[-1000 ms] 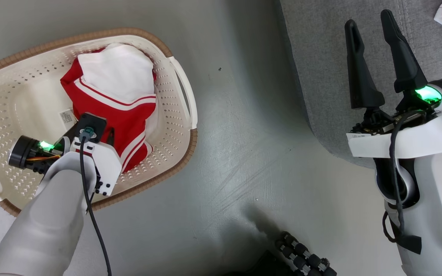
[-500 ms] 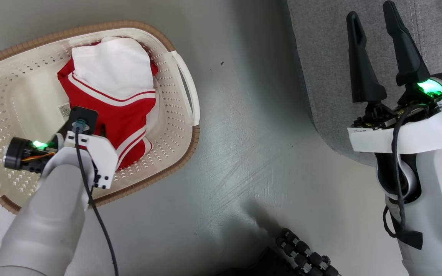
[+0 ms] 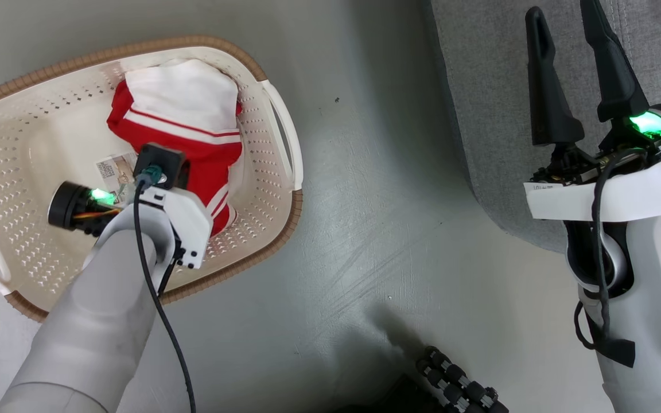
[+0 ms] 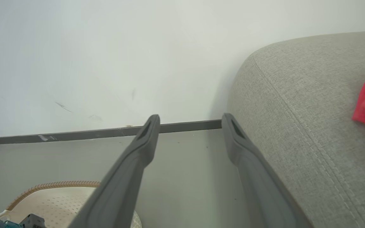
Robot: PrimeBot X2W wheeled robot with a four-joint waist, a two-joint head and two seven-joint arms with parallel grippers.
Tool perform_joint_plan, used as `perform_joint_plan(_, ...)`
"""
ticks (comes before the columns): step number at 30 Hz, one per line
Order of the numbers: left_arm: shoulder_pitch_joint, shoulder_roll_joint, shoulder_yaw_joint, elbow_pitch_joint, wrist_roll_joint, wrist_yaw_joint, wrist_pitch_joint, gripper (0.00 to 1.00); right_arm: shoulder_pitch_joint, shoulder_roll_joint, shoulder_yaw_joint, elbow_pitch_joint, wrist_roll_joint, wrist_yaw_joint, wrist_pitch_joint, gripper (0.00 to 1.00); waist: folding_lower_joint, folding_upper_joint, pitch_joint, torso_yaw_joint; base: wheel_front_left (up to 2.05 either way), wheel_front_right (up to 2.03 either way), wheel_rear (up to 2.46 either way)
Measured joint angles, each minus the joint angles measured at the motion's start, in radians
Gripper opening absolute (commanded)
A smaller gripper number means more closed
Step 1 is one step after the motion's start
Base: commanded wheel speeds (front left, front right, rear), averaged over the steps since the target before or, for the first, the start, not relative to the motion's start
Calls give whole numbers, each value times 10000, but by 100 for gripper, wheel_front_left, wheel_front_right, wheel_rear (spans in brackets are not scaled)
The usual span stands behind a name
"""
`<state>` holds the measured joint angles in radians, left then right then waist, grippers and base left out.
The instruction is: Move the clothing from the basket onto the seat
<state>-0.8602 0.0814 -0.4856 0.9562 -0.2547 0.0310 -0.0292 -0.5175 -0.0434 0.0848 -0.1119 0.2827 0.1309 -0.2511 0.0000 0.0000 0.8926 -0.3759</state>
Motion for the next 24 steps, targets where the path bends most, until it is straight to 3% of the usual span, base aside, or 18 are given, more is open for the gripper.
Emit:
perform_joint_plan(10, -219, -157, -479, -336, 109, -617, -713, 0, -51, 0, 12, 138, 77, -2, -12, 100, 0, 0, -354, 205, 0, 0, 0)
perform_joint_plan(24, -104, -144, -633, -1156, 357, -784, -1820, 0, -242, -4, 38, 531, -355, -2, -13, 100, 0, 0, -1228, 688, 0, 0, 0)
